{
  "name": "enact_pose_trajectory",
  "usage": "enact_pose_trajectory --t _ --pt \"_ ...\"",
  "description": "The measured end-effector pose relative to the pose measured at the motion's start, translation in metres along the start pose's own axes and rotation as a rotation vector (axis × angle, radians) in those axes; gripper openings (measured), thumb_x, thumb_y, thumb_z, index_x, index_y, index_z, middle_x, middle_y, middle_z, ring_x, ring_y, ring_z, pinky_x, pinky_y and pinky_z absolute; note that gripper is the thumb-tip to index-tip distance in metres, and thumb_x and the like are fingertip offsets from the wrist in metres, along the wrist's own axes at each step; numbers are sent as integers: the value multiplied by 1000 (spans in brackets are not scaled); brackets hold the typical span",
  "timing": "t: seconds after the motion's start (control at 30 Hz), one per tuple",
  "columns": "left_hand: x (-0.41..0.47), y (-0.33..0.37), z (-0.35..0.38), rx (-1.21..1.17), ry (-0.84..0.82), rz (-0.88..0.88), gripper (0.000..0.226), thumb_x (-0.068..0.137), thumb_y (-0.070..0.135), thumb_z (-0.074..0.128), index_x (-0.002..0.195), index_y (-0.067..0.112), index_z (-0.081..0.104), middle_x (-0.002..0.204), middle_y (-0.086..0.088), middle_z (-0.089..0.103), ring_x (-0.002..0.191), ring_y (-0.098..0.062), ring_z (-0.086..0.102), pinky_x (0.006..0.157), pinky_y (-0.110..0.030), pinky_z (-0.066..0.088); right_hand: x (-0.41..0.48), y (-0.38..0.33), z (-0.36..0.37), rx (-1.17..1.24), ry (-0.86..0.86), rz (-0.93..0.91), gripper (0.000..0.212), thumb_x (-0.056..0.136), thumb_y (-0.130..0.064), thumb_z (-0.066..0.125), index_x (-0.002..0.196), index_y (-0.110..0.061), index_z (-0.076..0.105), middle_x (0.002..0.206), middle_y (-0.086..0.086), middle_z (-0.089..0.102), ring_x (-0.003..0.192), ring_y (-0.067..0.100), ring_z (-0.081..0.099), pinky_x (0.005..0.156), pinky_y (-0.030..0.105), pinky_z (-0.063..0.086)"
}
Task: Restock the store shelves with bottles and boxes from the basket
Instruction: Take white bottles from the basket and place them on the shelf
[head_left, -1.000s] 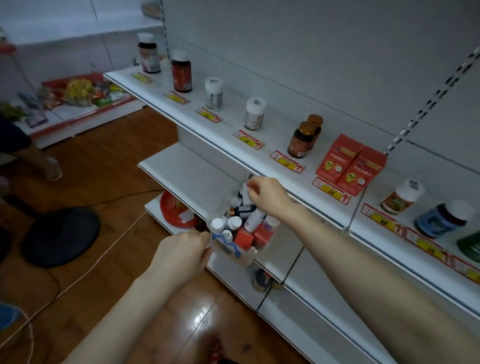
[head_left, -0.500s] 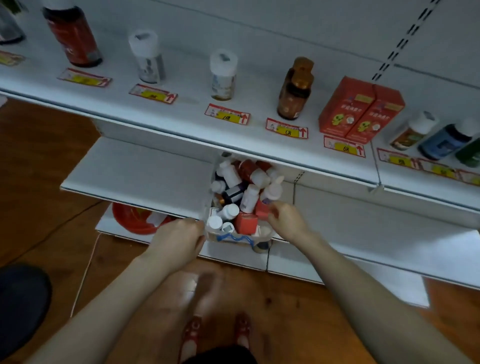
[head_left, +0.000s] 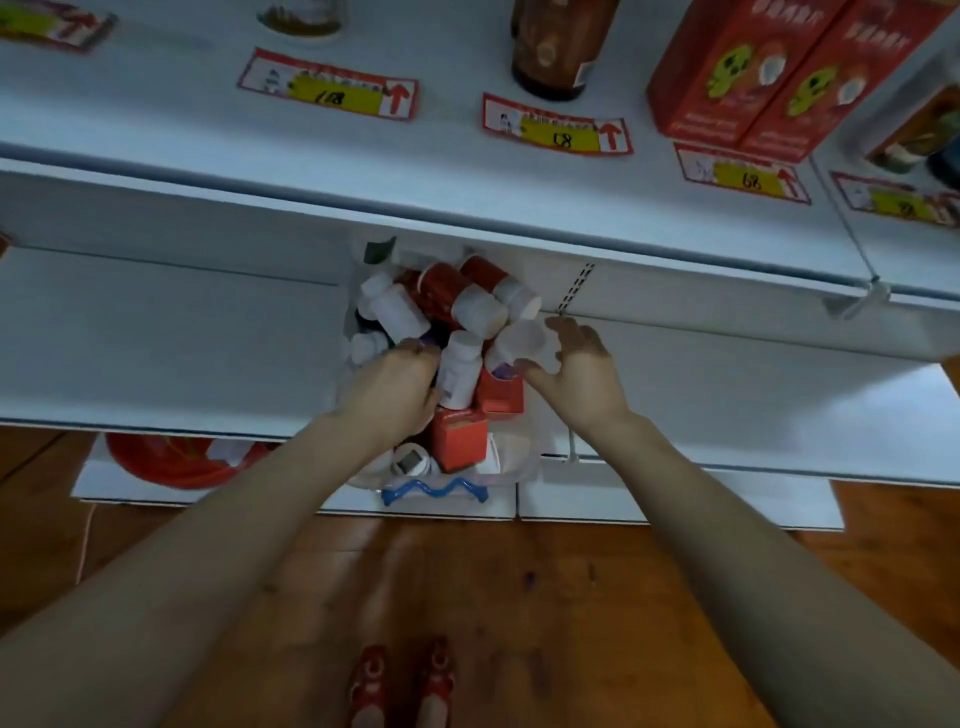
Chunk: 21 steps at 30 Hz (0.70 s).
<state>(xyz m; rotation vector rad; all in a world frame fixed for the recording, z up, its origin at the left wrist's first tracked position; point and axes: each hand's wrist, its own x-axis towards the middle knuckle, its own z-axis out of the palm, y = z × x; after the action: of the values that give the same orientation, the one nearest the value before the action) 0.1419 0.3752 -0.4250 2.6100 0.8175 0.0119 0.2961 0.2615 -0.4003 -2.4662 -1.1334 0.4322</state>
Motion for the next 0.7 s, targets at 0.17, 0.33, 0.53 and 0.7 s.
enact_pose_trajectory --t 0.17,0.33,0.53,0.7 --pt "39 -2 37 -74 27 19 41 82 15 62 114 -9 54 102 -28 55 90 -42 57 68 -45 51 15 0 18 65 -29 -12 57 86 -27 61 136 -13 38 126 15 48 114 30 47 87 34 41" --pt "66 7 51 -189 5 -164 49 91 31 55 127 3 40 123 -16 50 113 -31 48 87 -39 42 19 8 22 66 33 -57 48 88 -24 60 131 -10 45 119 15 55 107 31 53 82 33 41" --pt "53 5 38 -339 87 -208 50 86 20 64 127 2 43 125 -15 51 112 -29 50 86 -29 38 5 7 20 55 42 -131 49 86 -21 62 131 -9 46 112 18 59 100 32 56 79 36 46" --pt "-6 -7 -6 -841 220 -309 46 78 3 71 120 3 52 107 -3 57 94 -17 56 67 -12 44 -22 -9 -3 220 -3 -75 45 84 -19 63 127 -10 52 118 13 61 105 27 57 85 31 46"
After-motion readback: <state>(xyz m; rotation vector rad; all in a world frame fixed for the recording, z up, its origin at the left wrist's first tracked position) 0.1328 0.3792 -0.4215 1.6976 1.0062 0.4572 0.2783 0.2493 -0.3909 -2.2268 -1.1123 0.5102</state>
